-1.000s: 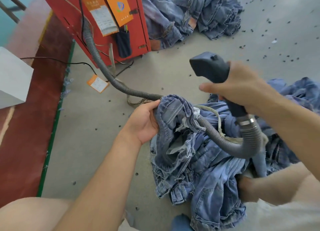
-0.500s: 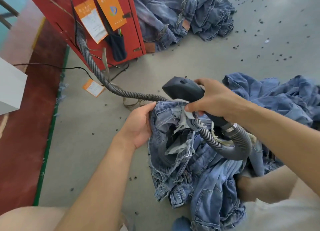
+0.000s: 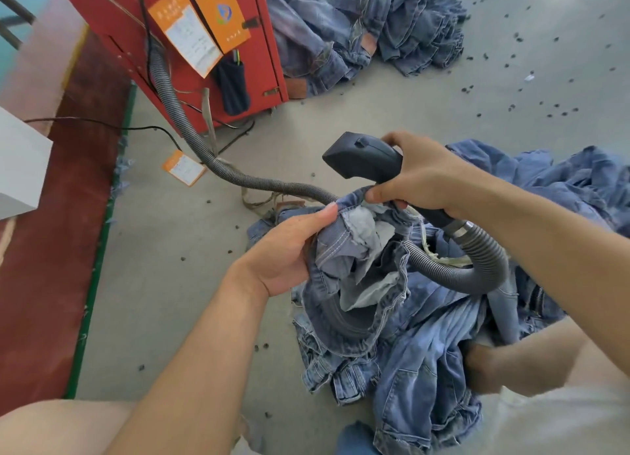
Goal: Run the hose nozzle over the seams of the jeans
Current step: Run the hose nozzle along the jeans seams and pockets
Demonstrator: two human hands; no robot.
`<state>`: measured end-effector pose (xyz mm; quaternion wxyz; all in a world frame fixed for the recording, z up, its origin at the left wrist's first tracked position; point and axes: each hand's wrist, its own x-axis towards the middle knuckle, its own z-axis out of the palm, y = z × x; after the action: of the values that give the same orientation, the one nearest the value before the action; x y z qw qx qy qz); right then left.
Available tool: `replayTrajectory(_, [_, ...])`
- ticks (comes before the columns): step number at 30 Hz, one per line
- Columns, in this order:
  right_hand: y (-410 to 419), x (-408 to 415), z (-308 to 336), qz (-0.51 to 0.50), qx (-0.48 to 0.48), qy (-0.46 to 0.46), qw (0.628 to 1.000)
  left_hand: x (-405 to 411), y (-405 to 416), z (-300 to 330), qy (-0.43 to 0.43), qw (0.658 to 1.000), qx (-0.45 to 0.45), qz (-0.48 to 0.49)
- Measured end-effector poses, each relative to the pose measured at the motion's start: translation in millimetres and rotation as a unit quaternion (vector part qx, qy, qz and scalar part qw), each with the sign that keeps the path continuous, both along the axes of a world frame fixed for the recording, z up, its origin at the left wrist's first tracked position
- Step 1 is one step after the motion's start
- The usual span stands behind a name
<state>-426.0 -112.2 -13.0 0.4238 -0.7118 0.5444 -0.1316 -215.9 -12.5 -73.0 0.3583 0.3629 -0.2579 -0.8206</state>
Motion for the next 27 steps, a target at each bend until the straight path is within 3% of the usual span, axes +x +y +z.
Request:
replayTrajectory(4, [6, -1, 6, 0.03, -0.094, 0.05, 0.994, 1, -3, 0, 0.037, 0.999, 0.011, 0.03])
replayTrajectory(10, [25, -32, 54, 0.057, -0.245, -0.031, 0.967, 15, -8, 4, -0.006, 0.996, -0.001, 0.089])
replayTrajectory(18, [54, -39, 57, 0.21, -0.213, 0.14, 0.944, 18, -11, 19, 0.023, 0.989, 0.003, 0.148])
replayTrajectory(23, [58, -17, 39, 0.17, -0.234, 0.146, 0.946, 13, -7, 19, -0.028, 0.993, -0.014, 0.113])
replayTrajectory(27, [57, -11, 40, 0.114, -0.241, 0.099, 0.959, 17, -6, 21, -0.024, 0.994, -0.026, 0.102])
